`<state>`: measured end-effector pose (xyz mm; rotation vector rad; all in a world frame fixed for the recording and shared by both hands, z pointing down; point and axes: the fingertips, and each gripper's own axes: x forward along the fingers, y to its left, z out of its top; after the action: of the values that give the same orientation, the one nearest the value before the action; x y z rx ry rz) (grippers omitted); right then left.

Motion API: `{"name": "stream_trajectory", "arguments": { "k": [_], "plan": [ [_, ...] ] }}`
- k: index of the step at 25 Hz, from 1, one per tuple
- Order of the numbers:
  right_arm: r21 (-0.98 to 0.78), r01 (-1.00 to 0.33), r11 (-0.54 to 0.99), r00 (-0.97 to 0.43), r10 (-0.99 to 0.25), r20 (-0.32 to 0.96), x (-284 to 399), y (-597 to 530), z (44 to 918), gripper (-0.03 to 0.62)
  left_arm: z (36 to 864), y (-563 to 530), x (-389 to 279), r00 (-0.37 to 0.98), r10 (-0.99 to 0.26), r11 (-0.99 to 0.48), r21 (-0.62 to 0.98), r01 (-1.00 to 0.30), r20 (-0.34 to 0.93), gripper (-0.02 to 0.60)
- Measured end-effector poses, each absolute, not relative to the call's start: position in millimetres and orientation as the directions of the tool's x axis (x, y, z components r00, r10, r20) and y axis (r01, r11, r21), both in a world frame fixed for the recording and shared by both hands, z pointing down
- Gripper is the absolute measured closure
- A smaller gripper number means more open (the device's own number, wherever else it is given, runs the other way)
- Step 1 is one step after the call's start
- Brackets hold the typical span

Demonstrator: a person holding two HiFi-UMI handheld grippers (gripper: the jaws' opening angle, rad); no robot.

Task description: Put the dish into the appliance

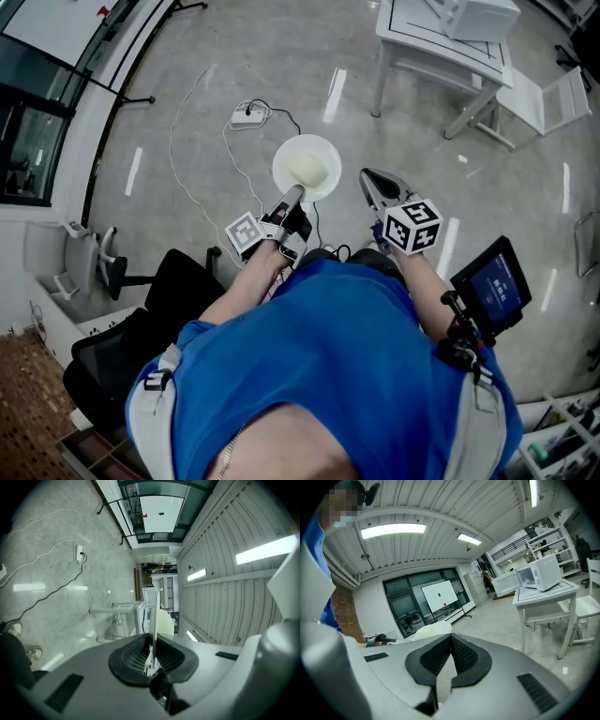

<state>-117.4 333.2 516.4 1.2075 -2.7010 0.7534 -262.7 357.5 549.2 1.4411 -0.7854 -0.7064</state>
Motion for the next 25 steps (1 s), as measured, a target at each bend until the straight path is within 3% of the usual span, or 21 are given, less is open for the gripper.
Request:
{"name": "stream_trajectory", "arguments": {
  "k": [25],
  "plan": [
    [-0.415, -0.665, 0.621, -0.742, -0.611, 0.277, -184, 318, 521, 0.592, 556, 352, -315, 0.506, -0.861, 0.039, 0.999, -0.034, 0.051, 0.555]
  ]
}}
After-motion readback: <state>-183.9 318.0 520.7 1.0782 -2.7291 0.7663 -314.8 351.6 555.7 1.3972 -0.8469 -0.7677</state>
